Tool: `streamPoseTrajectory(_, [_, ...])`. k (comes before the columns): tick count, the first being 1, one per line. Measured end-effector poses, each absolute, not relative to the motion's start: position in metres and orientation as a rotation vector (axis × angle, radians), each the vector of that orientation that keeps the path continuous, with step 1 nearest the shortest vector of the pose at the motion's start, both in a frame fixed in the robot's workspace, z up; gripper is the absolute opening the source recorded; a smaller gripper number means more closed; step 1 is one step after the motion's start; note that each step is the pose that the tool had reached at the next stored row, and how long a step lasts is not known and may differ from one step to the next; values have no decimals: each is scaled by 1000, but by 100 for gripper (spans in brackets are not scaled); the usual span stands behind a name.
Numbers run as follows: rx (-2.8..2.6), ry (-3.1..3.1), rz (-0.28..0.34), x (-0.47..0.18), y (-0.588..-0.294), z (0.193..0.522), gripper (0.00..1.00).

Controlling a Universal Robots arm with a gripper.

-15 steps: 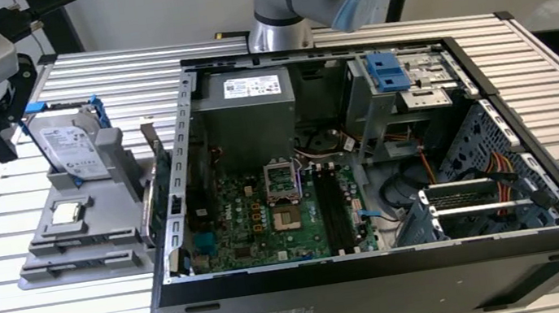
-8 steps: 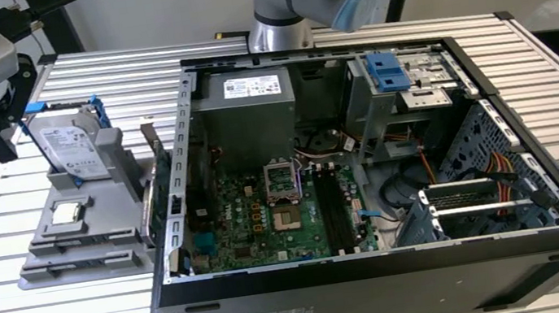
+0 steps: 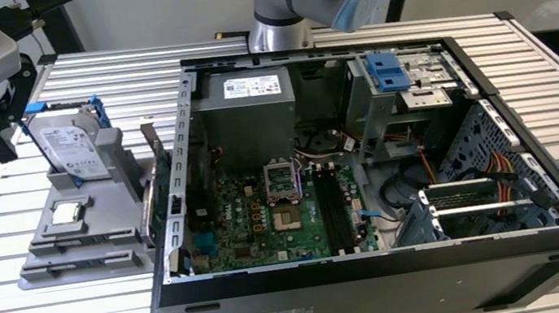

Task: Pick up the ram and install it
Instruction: 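Pick up the ram and move it above insertion slot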

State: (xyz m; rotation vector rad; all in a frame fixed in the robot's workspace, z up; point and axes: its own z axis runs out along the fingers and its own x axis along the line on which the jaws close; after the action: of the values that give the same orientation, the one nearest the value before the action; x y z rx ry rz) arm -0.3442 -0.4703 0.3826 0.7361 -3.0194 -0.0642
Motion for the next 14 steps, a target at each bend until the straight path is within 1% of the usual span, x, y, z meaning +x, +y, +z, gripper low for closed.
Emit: streamPoseTrajectory(14, [813,-2998,-63,-344,-470,383,0])
